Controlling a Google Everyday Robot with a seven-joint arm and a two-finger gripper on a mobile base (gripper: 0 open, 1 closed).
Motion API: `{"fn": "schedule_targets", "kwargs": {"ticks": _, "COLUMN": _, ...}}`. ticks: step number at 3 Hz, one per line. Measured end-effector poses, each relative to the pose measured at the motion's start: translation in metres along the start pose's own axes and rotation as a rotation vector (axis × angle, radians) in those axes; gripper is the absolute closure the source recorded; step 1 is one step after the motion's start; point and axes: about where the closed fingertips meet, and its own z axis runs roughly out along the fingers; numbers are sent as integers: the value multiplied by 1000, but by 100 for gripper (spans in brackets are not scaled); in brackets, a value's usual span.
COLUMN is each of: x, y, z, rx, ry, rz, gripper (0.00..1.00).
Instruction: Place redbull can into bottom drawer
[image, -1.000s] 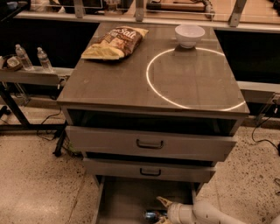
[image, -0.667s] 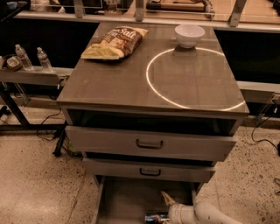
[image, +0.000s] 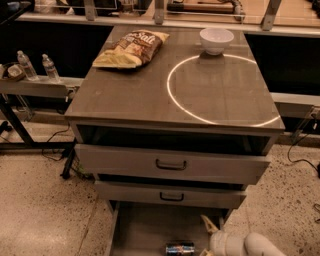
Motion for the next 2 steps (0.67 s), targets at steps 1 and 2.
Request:
{"fn": "schedule_targets", "kwargs": {"ticks": 1, "x": 1, "y": -19, "z": -64, "rx": 90, "ry": 57, "rz": -5, "gripper": 0}}
{"fn": "schedule_targets", "kwargs": {"ticks": 2, "x": 1, "y": -19, "z": -64, "rx": 90, "ry": 58, "rz": -5, "gripper": 0}}
